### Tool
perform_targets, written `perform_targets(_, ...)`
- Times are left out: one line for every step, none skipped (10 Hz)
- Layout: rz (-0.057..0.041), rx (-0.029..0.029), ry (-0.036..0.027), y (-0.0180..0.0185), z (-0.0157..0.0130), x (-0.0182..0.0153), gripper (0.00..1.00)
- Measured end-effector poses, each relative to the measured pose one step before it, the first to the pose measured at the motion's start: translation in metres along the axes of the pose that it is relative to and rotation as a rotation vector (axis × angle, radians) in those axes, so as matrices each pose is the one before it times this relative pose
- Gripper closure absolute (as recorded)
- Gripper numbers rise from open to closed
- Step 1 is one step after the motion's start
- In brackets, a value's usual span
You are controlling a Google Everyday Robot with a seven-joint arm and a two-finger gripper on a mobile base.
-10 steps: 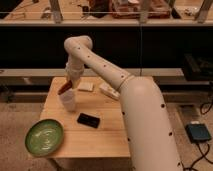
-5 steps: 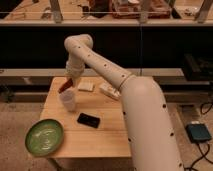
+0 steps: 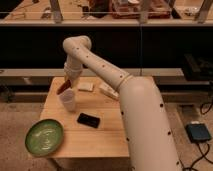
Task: Place the pepper in the ceramic cup
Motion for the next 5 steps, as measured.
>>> perform_targets(-0.0177,-0.00175,-0.00806,-0.00819,0.00582,-0.00864,0.49)
perform_targets(-0.00729,-0.00192,-0.00184,-0.00076,0.00193,-0.00202,0.49)
perform_targets(-0.00511,-0.00013,-0.00158,0.00335,0.00077,-0.00165,0.49)
perform_targets(-0.00359,-0.00075,-0.00079,0.00808,-0.00119,-0.00004,0.49)
perform_targets(0.00441,0.00028,0.00031,0.00487,-0.00165,0.00318,0.49)
